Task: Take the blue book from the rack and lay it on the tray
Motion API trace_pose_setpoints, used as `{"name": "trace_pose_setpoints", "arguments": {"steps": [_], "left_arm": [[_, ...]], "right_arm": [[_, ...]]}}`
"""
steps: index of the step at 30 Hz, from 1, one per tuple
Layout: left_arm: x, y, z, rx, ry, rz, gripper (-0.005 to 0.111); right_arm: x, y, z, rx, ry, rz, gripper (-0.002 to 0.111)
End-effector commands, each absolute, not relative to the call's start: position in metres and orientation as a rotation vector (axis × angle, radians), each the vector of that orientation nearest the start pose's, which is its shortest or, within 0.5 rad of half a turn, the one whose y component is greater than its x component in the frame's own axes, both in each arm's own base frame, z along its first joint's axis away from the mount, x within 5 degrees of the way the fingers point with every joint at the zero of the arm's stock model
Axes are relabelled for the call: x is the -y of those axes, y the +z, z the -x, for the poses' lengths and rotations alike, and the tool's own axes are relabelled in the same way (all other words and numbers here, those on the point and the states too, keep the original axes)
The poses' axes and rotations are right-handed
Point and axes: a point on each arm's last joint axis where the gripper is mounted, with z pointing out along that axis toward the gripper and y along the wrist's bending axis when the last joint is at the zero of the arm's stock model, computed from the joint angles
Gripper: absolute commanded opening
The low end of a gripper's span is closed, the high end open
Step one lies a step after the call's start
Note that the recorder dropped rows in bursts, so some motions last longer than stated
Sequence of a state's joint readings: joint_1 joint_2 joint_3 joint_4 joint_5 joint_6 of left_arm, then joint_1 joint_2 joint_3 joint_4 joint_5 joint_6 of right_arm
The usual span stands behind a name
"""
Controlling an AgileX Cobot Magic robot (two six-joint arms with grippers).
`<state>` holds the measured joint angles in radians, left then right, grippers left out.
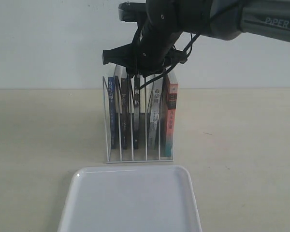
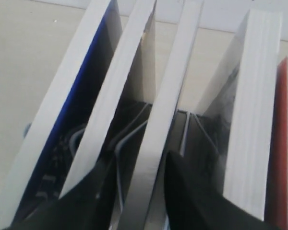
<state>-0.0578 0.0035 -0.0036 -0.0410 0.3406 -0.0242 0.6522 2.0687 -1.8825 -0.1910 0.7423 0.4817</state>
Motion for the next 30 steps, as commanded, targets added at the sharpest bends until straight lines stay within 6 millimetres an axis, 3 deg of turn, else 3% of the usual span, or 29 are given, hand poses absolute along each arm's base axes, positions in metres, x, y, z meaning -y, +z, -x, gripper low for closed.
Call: {"name": "trace_pose_setpoints", "arguments": {"steps": [1, 5, 11, 25, 30], "left_arm": [[0.004, 0.183, -0.054, -1.821, -0.100, 0.006, 0.006], [0.004, 0.183, -0.054, -1.821, -0.100, 0.006, 0.006], [0.004, 0.183, -0.054, -1.821, -0.100, 0.006, 0.006], [0.004, 0.183, -0.054, -1.821, -0.100, 0.006, 0.006], [0.004, 0.183, -0.054, -1.821, -0.100, 0.006, 0.006]], "right_arm": [[-0.281, 0.280, -0.391, -2.415, 0.307, 0.296, 0.030], [-0.282, 0.278, -0.391, -2.425, 0.303, 0.296, 0.015], [-0.280, 0.283, -0.390, -2.416, 0.307, 0.296, 0.000], [-0.259, 0.365, -0.362, -2.236, 0.382, 0.271, 0.000], [-0.252, 0.380, -0.354, -2.221, 0.375, 0.266, 0.000]]}}
